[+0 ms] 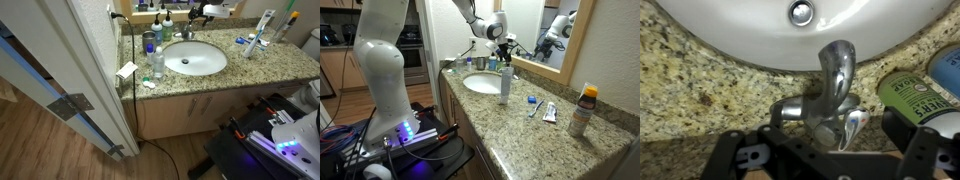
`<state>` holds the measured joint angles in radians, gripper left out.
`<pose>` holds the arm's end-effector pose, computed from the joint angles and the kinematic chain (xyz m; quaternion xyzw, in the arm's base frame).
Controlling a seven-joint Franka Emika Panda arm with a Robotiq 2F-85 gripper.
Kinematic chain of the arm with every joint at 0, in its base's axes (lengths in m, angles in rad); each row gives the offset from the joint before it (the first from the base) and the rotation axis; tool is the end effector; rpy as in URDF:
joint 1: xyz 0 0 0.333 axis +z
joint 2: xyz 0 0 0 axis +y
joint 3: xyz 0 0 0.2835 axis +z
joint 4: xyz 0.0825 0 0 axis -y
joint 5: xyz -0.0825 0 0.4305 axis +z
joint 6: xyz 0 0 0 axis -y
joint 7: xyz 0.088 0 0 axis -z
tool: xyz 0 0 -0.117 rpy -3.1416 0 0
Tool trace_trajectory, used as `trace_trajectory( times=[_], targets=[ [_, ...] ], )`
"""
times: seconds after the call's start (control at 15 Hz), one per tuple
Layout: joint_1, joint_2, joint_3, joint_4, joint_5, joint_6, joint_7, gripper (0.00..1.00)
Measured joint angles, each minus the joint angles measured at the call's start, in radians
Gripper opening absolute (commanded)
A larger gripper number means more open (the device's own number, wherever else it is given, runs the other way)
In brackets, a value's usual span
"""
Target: Open the tap
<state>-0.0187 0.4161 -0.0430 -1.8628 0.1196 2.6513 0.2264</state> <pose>0.6938 -0.0442 0.2648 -0.9649 0.1836 -0.1823 0.0444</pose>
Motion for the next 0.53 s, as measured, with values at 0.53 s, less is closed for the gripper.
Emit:
trace_trajectory(
  times=[0.53],
  targets=[
    [-0.003, 0.130, 0.003, 0.164, 0.027, -0.005, -0.020, 1.00]
  ],
)
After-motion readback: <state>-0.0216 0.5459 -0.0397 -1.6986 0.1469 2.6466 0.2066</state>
